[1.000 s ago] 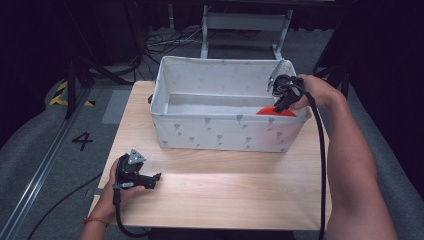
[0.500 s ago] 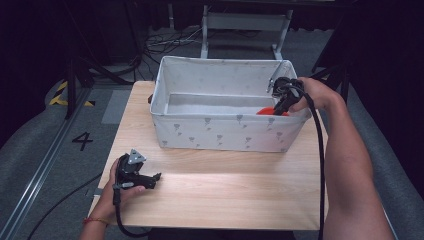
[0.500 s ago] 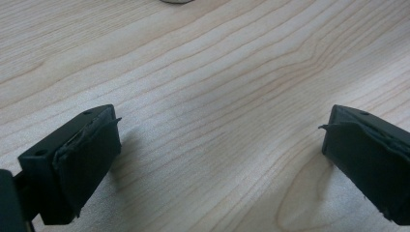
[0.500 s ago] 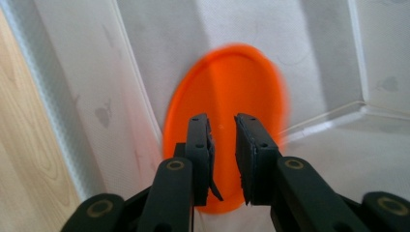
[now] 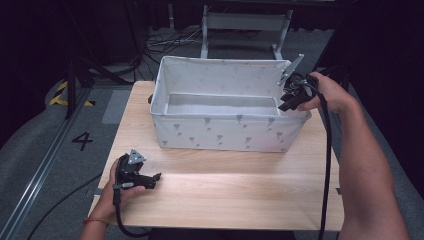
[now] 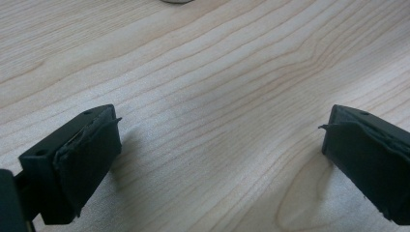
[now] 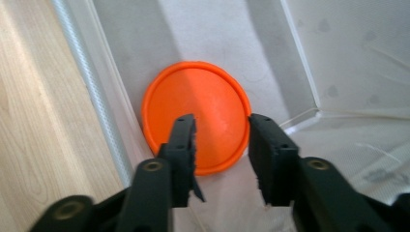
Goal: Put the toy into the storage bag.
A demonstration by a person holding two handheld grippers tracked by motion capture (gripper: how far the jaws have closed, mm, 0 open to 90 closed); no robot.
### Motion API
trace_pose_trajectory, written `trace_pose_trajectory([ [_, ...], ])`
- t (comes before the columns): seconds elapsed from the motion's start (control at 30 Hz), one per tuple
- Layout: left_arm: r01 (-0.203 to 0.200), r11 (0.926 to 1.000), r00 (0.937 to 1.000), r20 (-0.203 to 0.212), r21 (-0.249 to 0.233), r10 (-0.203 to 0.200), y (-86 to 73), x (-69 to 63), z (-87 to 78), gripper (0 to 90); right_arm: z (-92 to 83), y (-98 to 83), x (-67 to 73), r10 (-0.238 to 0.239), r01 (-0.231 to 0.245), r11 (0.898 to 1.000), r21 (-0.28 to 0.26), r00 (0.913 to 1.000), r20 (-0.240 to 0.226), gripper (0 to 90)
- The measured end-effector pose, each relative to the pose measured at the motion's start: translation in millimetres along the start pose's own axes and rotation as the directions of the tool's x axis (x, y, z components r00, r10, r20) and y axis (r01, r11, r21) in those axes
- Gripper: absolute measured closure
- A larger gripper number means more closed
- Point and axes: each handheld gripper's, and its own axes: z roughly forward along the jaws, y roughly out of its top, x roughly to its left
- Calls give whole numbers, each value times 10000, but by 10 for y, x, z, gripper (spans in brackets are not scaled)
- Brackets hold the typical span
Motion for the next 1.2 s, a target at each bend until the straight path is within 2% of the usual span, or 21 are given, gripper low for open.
trace_pose_trajectory([
  [0.03,-1,10000,10000,1,2,1,0,0,0,6,0,0,0,0,0,10000,0,10000,0,566],
  [0.07,-9,10000,10000,11,3,9,1,1,1,5,-43,-33,14,151,-148,9992,-372,9998,98,516],
  [0.1,-9,10000,10000,10,2,9,1,1,1,5,-59,-43,22,245,-236,9983,-527,9996,163,484],
  [0.13,-9,10000,10000,10,2,9,1,1,1,6,-59,-43,22,245,-236,9983,-527,9996,163,484],
  [0.17,-8,10000,10000,9,2,8,1,1,1,6,-79,-58,28,430,-410,9964,-748,9987,262,482],
  [0.33,-8,10000,10000,7,3,8,1,0,1,6,-175,-171,98,1021,-968,9765,-1927,9946,179,392],
  [0.43,-10,10000,10000,7,3,10,1,1,1,5,-214,-210,133,1372,-1241,9688,-2146,9894,475,333],
  [0.5,-13,10000,10000,10,14,13,1,1,0,6,-269,-271,188,1730,-1510,9498,-2740,9832,579,319],
  [0.53,-13,10000,10000,10,14,13,1,1,0,5,-269,-271,188,1730,-1510,9498,-2740,9832,579,319],
  [0.57,-10,10000,10000,10,4,10,1,1,1,6,-293,-310,237,2165,-1827,9342,-3062,9730,798,304],
  [0.7,-10,10000,10000,9,3,10,1,1,1,5,-318,-370,314,2414,-1941,9199,-3408,9651,1018,287],
  [0.73,-10,10000,10000,9,3,10,1,1,1,5,-318,-370,314,2414,-1941,9199,-3408,9651,1018,287],
  [0.8,-8,10000,10000,11,2,8,1,1,1,5,-341,-402,361,2664,-2092,9069,-3658,9572,1131,287],
  [0.9,-15,10000,10000,21,36,15,2,1,-1,6,-371,-435,435,2856,-2153,8984,-3827,9485,1369,268],
  [0.97,-9,10000,10000,6,2,9,1,0,1,5,-388,-465,494,3036,-2252,8882,-4004,9419,1436,258],
  [1.07,-6,10000,10000,9,2,6,1,0,1,6,-394,-492,574,3187,-2273,8880,-3997,9308,1788,240],
  [1.13,-19,10000,10000,29,46,19,3,2,-2,6,-397,-501,596,3186,-2253,8867,-4037,9305,1805,238],
  [1.17,-6,10000,10000,7,2,6,1,0,1,6,-403,-521,635,3219,-2267,8801,-4171,9308,1733,234],
  [1.2,-8,10000,10000,7,4,8,1,0,1,5,-406,-537,664,3257,-2274,8789,-4193,9283,1794,231],
])
